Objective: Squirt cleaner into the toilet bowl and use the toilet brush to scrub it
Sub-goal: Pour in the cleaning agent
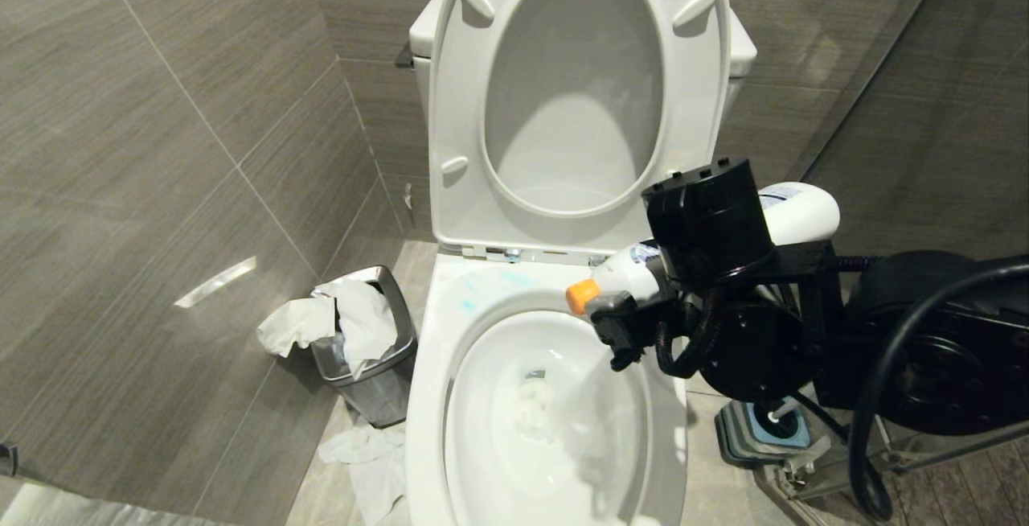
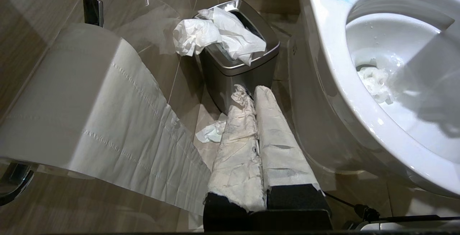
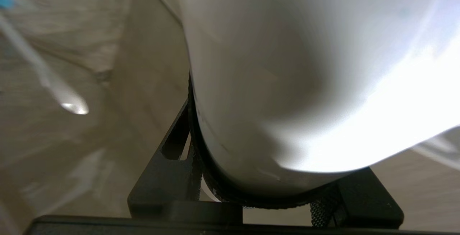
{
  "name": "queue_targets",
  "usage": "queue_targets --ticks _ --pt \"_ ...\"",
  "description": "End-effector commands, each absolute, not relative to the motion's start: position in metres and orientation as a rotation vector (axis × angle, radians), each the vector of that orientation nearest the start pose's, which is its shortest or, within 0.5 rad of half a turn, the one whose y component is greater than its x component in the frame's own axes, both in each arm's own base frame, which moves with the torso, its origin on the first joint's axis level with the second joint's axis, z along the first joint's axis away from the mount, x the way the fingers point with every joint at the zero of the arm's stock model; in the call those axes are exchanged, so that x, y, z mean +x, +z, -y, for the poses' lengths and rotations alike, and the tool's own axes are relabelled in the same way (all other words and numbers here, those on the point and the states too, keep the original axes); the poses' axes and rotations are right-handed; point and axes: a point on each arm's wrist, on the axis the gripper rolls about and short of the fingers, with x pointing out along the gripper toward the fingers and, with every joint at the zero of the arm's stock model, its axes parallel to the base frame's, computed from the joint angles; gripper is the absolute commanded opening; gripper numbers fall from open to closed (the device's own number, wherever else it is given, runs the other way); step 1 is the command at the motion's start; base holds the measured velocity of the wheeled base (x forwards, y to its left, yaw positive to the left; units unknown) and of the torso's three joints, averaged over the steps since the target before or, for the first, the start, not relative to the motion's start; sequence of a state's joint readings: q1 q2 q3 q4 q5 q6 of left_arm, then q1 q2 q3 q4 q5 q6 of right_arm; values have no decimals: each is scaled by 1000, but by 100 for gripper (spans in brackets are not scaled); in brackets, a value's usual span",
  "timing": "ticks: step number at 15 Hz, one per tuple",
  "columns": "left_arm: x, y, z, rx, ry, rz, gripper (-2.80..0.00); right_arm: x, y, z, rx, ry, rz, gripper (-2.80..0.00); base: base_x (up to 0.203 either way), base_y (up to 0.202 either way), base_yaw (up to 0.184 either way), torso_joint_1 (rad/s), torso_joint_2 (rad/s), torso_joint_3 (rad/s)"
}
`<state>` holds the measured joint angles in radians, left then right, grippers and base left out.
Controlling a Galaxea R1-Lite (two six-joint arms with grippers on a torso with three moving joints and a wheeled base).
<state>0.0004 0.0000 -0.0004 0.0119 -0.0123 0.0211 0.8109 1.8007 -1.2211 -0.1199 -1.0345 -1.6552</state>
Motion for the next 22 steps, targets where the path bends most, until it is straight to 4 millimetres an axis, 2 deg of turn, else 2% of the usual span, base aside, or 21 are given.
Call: queue_targets --ticks 1,6,10,17,22 --pt "-23 74 0 21 -12 -13 -280 251 222 -238 -2104 61 -386 -280 0 0 0 0 0 0" --pt "-23 74 0 21 -12 -12 -280 260 224 -247 -2176 25 -336 -280 0 0 0 0 0 0" --pt "-23 75 0 21 -11 -11 -280 260 225 -248 -2253 54 -309 -280 0 0 0 0 0 0" --pt "-23 74 0 21 -12 -12 -280 258 220 -255 -2265 78 -287 -280 0 0 0 0 0 0" --pt "-23 74 0 17 -10 -12 -280 253 213 -274 -2249 107 -238 -280 0 0 0 0 0 0"
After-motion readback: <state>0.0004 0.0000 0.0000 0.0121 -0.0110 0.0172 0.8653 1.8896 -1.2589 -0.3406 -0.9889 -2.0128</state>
